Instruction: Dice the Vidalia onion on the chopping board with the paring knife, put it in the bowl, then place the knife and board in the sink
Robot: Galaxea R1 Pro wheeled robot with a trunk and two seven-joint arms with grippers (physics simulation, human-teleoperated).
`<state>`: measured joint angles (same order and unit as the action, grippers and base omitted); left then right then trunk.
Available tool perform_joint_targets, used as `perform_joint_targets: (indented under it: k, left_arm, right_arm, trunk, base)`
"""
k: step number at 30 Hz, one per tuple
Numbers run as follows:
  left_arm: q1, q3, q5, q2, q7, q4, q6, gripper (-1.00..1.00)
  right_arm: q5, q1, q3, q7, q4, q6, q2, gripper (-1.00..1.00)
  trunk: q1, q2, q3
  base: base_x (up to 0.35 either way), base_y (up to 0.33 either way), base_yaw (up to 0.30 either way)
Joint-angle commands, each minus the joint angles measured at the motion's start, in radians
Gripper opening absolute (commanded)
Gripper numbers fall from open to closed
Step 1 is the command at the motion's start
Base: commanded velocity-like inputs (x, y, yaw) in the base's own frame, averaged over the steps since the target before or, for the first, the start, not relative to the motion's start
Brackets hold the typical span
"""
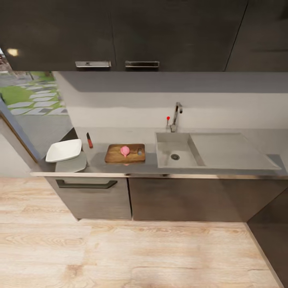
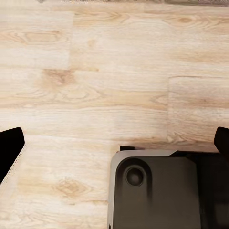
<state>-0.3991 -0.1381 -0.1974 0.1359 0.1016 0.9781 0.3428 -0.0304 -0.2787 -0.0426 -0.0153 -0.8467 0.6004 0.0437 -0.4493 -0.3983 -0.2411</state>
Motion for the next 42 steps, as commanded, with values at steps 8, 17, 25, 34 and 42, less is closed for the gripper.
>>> perform_joint_targets:
  k: [8, 17, 25, 34, 42]
  left_arm:
    - [0.0, -0.006, -0.005, 0.002, 0.009, 0.001, 0.003, 1.0]
    - [0.0, -0.006, -0.005, 0.002, 0.009, 0.001, 0.003, 1.0]
    - [0.0, -0.006, -0.005, 0.002, 0.008, 0.0, 0.002, 1.0]
    - [0.0, -0.006, -0.004, 0.002, 0.007, -0.001, 0.002, 1.0]
    - [0.0, -0.006, -0.004, 0.002, 0.007, -0.008, 0.002, 1.0]
  right_arm:
    - [-0.003, 0.0, -0.003, -0.002, -0.002, 0.002, 0.002, 1.0]
    - [-0.003, 0.0, -0.004, -0.001, -0.002, 0.002, 0.002, 1.0]
    - [-0.003, 0.0, -0.003, -0.001, -0.002, 0.002, 0.002, 1.0]
    - [-0.003, 0.0, -0.003, -0.001, -0.002, 0.002, 0.002, 1.0]
    - [-0.003, 0.0, -0.003, -0.001, -0.002, 0.002, 0.002, 1.0]
  trunk:
    - [-0.001, -0.002, 0.011]
    - [-0.001, -0.002, 0.025]
    - [-0.001, -0.002, 0.038]
    - [-0.001, -0.002, 0.052]
    - [-0.001, -0.002, 0.065]
  base:
    - [0.0, 0.282, 0.069]
    - [0.0, 0.288, 0.092]
    - [0.078, 0.278, 0.098]
    - [0.242, 0.231, 0.099]
    - [0.264, 0.097, 0.099]
